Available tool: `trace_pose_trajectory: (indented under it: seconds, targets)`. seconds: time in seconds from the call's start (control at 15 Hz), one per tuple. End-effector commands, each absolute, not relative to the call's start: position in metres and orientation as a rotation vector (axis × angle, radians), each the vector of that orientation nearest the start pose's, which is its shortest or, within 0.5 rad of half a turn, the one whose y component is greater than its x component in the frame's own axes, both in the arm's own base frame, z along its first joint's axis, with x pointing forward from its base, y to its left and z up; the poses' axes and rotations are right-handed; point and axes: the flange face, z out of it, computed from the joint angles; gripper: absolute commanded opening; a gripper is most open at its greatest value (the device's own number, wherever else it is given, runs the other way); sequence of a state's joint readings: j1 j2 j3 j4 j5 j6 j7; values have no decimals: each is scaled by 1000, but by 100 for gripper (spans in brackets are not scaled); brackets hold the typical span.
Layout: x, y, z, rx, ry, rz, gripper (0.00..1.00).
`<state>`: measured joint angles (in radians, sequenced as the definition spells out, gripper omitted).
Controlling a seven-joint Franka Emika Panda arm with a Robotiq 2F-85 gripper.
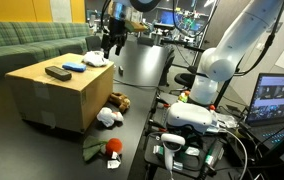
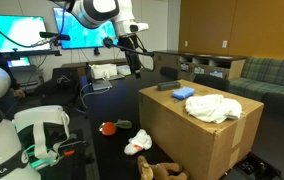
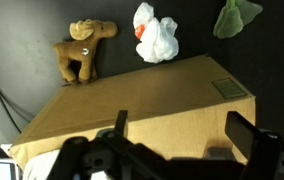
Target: Put the white towel on the table, the moose on the box, the blue sponge on the table, the white cloth on the box, the duster on the table, lastly, the turnip plushie on the box
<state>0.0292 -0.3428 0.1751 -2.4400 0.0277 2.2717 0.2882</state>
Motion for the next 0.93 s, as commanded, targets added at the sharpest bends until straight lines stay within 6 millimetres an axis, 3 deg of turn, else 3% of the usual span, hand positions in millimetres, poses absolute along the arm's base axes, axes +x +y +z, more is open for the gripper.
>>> trace_pose_trajectory:
  seconds: [0.0,0.47,0.87]
  targets:
    - [488,68,435,-3121,140,-413,100]
    - [543,20,403,-3149,241,-648,100]
    - [579,-27,377,-3162,451,-712,100]
